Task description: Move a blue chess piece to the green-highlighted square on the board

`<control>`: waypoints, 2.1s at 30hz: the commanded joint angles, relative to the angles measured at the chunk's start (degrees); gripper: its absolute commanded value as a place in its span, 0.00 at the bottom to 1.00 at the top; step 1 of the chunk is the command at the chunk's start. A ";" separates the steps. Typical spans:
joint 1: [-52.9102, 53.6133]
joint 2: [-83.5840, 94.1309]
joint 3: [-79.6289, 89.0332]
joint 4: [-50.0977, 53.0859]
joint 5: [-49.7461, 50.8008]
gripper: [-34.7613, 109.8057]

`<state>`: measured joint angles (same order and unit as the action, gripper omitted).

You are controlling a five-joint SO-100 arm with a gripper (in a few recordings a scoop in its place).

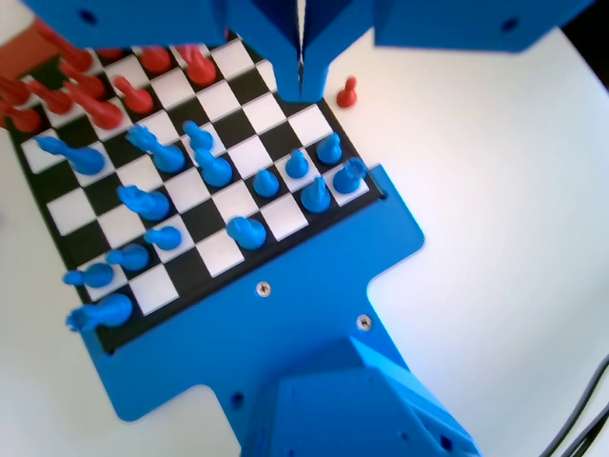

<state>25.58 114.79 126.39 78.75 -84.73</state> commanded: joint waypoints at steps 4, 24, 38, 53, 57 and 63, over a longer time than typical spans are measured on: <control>1.32 -1.14 2.55 -4.13 -1.76 0.25; 0.88 -3.69 11.43 -15.03 -4.13 0.26; 0.97 -4.13 16.26 -21.53 -4.04 0.26; 0.70 -4.57 18.72 -26.37 -4.04 0.28; 0.18 -5.27 19.25 -27.86 -3.96 0.29; 0.26 -7.73 18.98 -29.88 -4.31 0.29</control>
<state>24.87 107.14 145.46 49.48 -88.24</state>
